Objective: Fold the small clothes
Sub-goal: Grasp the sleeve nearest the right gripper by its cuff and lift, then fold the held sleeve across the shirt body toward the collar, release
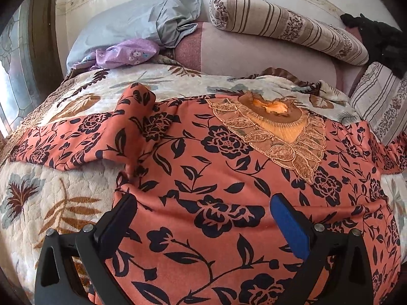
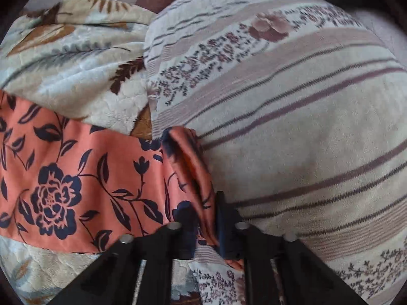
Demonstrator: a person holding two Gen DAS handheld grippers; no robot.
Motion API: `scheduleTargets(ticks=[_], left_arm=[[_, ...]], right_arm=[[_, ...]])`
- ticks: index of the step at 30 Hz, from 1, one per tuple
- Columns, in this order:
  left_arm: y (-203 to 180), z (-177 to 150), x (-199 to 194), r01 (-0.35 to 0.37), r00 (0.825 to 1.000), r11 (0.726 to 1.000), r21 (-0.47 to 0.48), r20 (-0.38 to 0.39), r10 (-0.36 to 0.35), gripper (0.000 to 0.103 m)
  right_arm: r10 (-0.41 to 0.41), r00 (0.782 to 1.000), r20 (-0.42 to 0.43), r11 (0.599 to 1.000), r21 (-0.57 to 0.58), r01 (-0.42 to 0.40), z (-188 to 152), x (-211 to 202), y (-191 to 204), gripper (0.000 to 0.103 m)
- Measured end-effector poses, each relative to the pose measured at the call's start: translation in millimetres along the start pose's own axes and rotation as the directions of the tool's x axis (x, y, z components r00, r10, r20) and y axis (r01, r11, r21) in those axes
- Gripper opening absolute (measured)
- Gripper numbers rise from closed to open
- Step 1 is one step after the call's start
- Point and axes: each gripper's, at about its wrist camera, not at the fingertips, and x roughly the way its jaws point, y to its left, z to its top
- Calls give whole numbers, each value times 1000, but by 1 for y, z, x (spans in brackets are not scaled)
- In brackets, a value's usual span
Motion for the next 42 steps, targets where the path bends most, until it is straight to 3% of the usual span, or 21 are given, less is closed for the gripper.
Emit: scheduleTargets(ticks=[3, 5, 7, 8, 9, 11, 14, 15, 18, 20, 21, 22, 23, 24, 25, 27, 30, 35, 37, 42], left_arm=[[1, 3, -11, 5, 999, 1000, 3, 36, -5, 103], [4, 5, -18, 15, 998, 1000, -8, 56, -14, 103], [9, 8, -25, 26, 997, 999, -30, 74, -24, 103], [13, 9, -27, 31, 996, 999, -44, 81, -27, 103], [16, 10, -30, 36, 996, 998, -60, 87, -31, 103], [24, 11, -34, 47, 995, 995, -91, 96, -38, 103], [36, 11, -37, 56, 994, 989, -136, 101, -43, 103], [39, 11, -38, 61, 994, 987, -151, 102, -46, 103], [47, 12, -39, 62, 994, 982, -180, 104, -43, 103], [51, 12, -40, 66, 993, 978, -196, 108, -46, 103], [53, 12, -41, 71, 992, 976, -205, 112, -48, 103], [55, 13, -41, 73, 992, 974, -213, 115, -49, 103], [56, 14, -40, 74, 992, 973, -220, 113, -50, 103], [57, 14, -39, 75, 993, 971, -226, 111, -51, 103], [59, 14, -39, 76, 993, 970, -232, 109, -52, 103], [63, 13, -38, 69, 994, 968, -242, 105, -45, 103], [70, 12, -36, 70, 994, 961, -269, 99, -45, 103], [66, 9, -24, 62, 997, 959, -276, 54, -49, 103], [60, 6, -21, 43, 999, 967, -250, 39, -35, 103], [19, 17, -27, -5, 1000, 997, -78, -8, 4, 103]], right_arm=[[111, 992, 61, 990, 80, -115, 14, -44, -13, 6], [199, 972, 122, 969, 122, -213, 26, -84, -18, 6], [297, 932, 210, 932, 148, -331, 40, -134, -18, 6], [353, 901, 253, 905, 152, -397, 45, -162, -13, 6], [412, 863, 291, 872, 147, -466, 52, -189, -6, 6], [538, 766, 352, 782, 131, -609, 61, -233, 16, 6], [688, 603, 403, 643, 48, -765, 64, -305, 71, 6], [740, 539, 404, 582, 19, -813, 64, -325, 94, 6], [838, 385, 387, 438, -57, -897, 53, -364, 162, 6], [895, 271, 355, 319, -84, -944, 41, -375, 207, 10], [904, 234, 358, 275, -68, -959, 35, -373, 229, 10], [911, 229, 342, 267, -67, -961, 29, -371, 253, 21], [920, 260, 293, 294, -78, -952, 26, -363, 281, 57], [921, 305, 242, 331, -75, -940, 22, -348, 308, 78], [920, 322, 222, 338, -38, -940, 15, -325, 329, 93], [948, 294, 119, 287, 66, -956, -1, -271, 358, 93], [933, 335, 133, 315, 152, -937, -32, -216, 348, 91], [913, 364, 184, 331, 186, -925, -69, -175, 290, 92], [893, 398, 209, 362, 190, -913, -88, -164, 266, 92], [885, 383, 266, 335, 210, -919, -129, -127, 234, 92]])
